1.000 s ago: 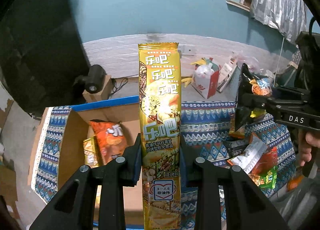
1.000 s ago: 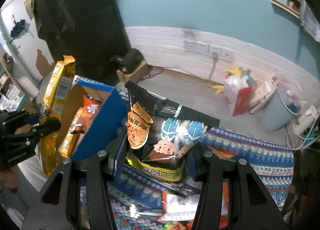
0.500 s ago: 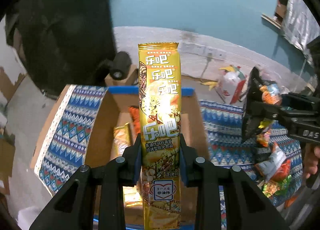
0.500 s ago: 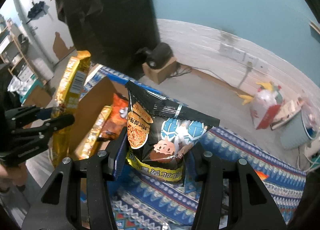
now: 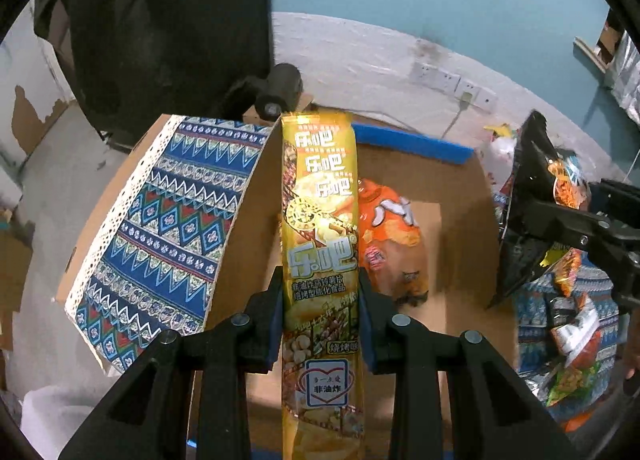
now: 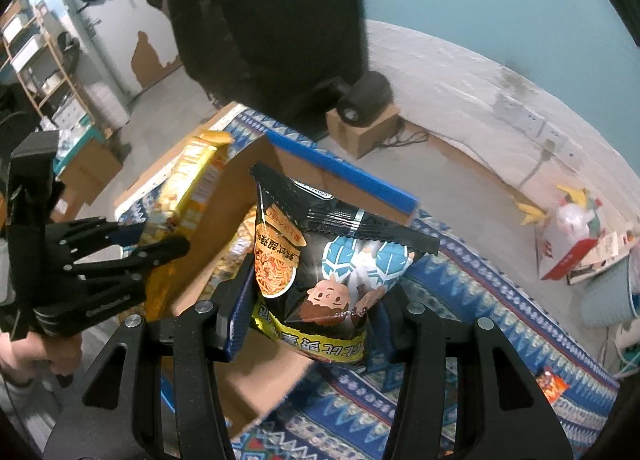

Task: Organize snacks
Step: 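Open the left tool to drop the bar while the right tool drops the black bag into the box, then move both open tools back over the remaining snacks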

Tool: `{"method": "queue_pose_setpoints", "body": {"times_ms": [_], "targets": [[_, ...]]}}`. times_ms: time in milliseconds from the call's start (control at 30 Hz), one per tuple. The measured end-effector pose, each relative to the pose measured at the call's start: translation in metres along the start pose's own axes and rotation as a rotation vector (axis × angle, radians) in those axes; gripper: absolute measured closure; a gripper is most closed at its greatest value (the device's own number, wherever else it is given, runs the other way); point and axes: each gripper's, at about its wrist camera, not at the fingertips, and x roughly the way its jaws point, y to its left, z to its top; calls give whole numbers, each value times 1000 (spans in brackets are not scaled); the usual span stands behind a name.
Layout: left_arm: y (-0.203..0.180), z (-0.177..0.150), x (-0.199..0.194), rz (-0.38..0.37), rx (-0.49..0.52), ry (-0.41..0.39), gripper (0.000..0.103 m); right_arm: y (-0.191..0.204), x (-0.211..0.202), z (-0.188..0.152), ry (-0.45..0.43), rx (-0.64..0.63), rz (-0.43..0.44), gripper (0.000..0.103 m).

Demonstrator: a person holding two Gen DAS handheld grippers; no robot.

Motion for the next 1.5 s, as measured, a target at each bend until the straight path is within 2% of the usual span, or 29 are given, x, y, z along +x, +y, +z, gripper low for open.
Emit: {"method": "queue_pose_setpoints", "body": {"times_ms": [167,267,667,733,867,967,1133,1200,1500], "targets": [[7,-2,11,-19,-32,43,70,12,18,3,22,-13,18,53],[12,-1,8,-6,-42,33,69,18,27,4,39,-21,30,53],[20,-6,-10,32,-35,13,47,30,49,-2,111,-40,65,52],[20,-6,-13,36,-37,8,43,32,49,-2,115,-45,62,49],[17,-6,-16,32,-30,9,43,32,42,-2,95,-49,46,37],[11,-7,-19,22,-23,10,42,27,35,-2,83,-40,34,34],[-7,-6,-26,0,16,-18,29,15,18,-5,54,-28,4,27],[-17,-6,-28,-3,37,-26,29,9,11,-10,46,-29,-17,24],[-76,-10,-32,-69,153,-8,26,-40,-25,-43,53,40,-74,24]]}}
